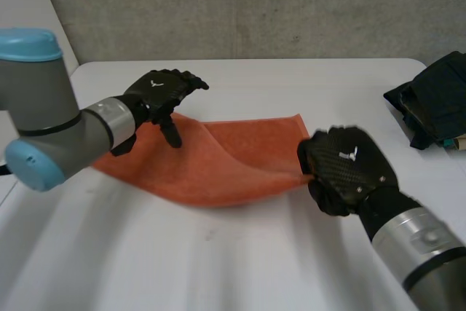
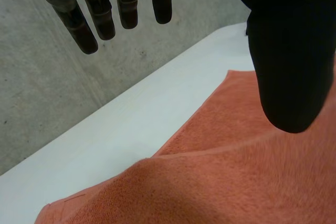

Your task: Fold the laundry.

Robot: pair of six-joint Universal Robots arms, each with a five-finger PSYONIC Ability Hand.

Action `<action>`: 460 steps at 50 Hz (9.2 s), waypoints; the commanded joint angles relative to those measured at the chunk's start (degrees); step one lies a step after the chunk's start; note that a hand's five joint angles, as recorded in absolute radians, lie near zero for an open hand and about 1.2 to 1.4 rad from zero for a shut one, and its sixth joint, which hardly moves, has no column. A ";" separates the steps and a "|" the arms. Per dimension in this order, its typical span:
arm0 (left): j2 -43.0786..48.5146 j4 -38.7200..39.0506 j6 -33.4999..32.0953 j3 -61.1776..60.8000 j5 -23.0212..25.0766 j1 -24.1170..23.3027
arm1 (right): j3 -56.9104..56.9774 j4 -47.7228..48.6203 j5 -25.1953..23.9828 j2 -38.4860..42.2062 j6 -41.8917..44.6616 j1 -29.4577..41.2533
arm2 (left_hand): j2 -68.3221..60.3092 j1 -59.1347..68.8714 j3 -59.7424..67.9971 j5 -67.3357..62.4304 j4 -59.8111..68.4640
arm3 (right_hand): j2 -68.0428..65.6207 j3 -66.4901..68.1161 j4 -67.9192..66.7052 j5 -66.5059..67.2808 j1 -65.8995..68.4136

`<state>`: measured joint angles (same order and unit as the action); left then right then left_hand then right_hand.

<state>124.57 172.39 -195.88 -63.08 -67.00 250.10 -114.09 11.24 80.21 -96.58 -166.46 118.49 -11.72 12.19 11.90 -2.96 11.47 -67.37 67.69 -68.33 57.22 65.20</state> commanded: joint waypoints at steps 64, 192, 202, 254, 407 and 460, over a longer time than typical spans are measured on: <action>-5.92 0.06 -0.56 -11.89 -30.47 -5.94 | 24.97 5.11 9.09 31.45 11.33 -1.33 | -68.28 67.81 68.10 -67.04 68.53 | -12.63 12.31 -11.67 12.78 14.80; -5.30 15.68 41.70 30.21 -15.35 21.22 | 71.73 23.90 14.36 37.35 5.80 -9.33 | -68.28 67.81 68.10 -67.04 68.53 | -12.63 12.31 -11.67 12.78 14.80; -4.08 18.77 42.52 23.02 -15.97 19.81 | 69.09 18.93 12.52 37.52 4.57 -10.12 | -68.28 67.81 68.10 -67.04 68.53 | -12.63 12.31 -11.67 12.78 14.80; -45.65 -6.10 21.15 -0.73 1.61 10.14 | 49.58 -10.62 14.87 50.02 -35.08 4.12 | -68.28 67.81 68.10 -67.04 68.53 | 57.37 -57.69 58.33 -57.22 -55.20; -19.99 -26.06 -22.54 -31.15 2.67 35.64 | 18.37 -29.09 -1.64 21.96 39.20 -20.93 | -68.28 67.81 68.10 -67.04 68.53 | -12.63 12.31 -11.67 12.78 14.80; 5.51 -17.88 6.21 5.51 -17.55 18.41 | 52.74 -3.60 18.06 52.64 19.34 -11.27 | 1.72 -2.19 -1.90 2.96 -1.47 | 57.37 -57.69 58.33 -57.22 -55.20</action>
<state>132.15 153.75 -190.85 -55.66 -84.35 267.90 -58.23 4.01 98.96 -41.46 -143.55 107.44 -11.55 10.65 11.88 -2.86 11.28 -11.70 11.80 -11.88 2.66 12.52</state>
